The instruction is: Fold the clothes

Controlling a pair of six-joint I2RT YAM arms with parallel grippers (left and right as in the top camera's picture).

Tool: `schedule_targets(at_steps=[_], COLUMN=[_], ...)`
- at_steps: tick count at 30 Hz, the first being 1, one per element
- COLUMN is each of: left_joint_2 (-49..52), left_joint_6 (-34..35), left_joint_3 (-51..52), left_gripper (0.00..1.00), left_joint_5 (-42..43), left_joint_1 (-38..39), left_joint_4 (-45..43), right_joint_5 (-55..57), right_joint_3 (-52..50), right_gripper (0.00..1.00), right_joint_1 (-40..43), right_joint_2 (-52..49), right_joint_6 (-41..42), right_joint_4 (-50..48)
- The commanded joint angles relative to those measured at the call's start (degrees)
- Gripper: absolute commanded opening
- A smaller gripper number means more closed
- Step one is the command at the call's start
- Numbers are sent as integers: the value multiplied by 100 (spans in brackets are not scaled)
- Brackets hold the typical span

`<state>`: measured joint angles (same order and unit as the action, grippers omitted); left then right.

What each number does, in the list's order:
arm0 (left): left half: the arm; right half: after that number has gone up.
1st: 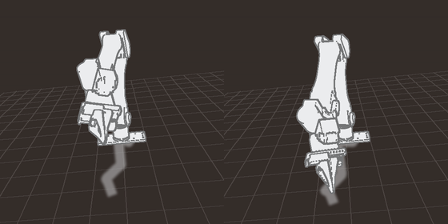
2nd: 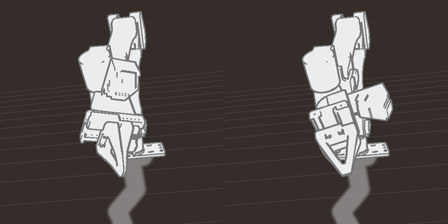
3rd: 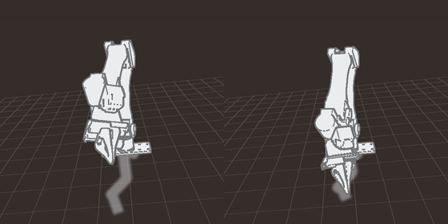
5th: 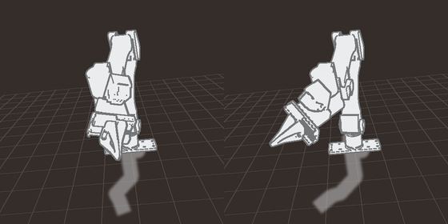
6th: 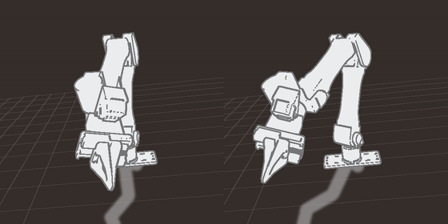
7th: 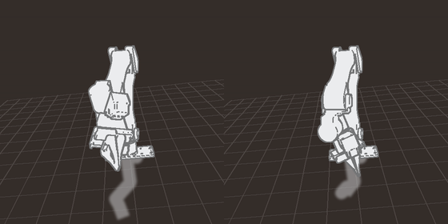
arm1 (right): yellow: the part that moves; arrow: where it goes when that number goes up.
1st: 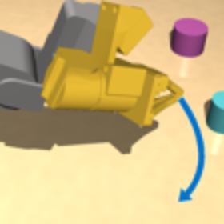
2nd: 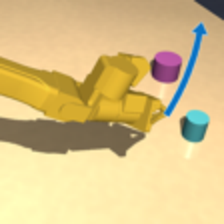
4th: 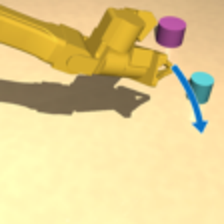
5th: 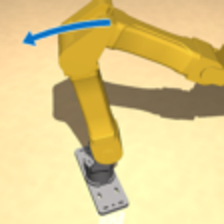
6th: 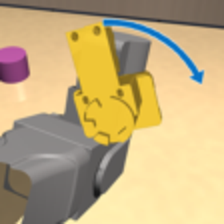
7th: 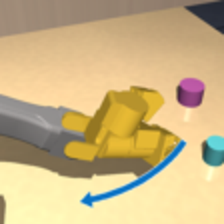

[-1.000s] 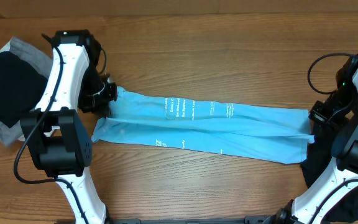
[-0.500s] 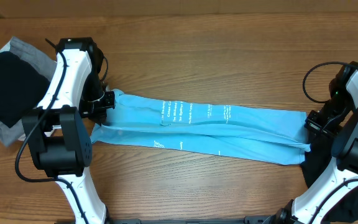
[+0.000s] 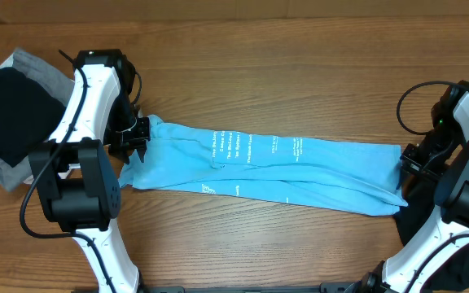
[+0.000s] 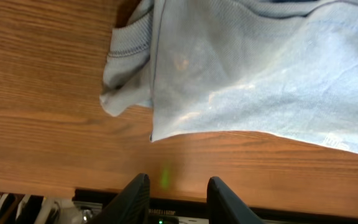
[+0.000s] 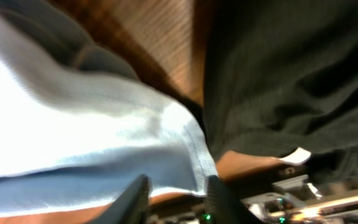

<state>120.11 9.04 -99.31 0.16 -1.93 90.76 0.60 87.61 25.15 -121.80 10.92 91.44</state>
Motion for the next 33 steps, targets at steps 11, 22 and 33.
schedule_targets(at_steps=[11,22,33], left_joint_2=[-186,-186,-184], left_joint_6=[-28,-31,0], left_joint_3=[4,4,4], left_gripper=[33,35,37], left_joint_5=[693,841,820], left_joint_1=[131,315,907], left_joint_4=[-680,-1311,-1488], right_joint_5=[-87,-166,-1200], right_joint_3=[-195,-249,-249], right_gripper=[59,60,61], right_joint_1=[33,37,26], right_joint_2=[168,168,168], right_joint_6=[-597,-675,-1399], right_joint_4=[-737,-999,-984])
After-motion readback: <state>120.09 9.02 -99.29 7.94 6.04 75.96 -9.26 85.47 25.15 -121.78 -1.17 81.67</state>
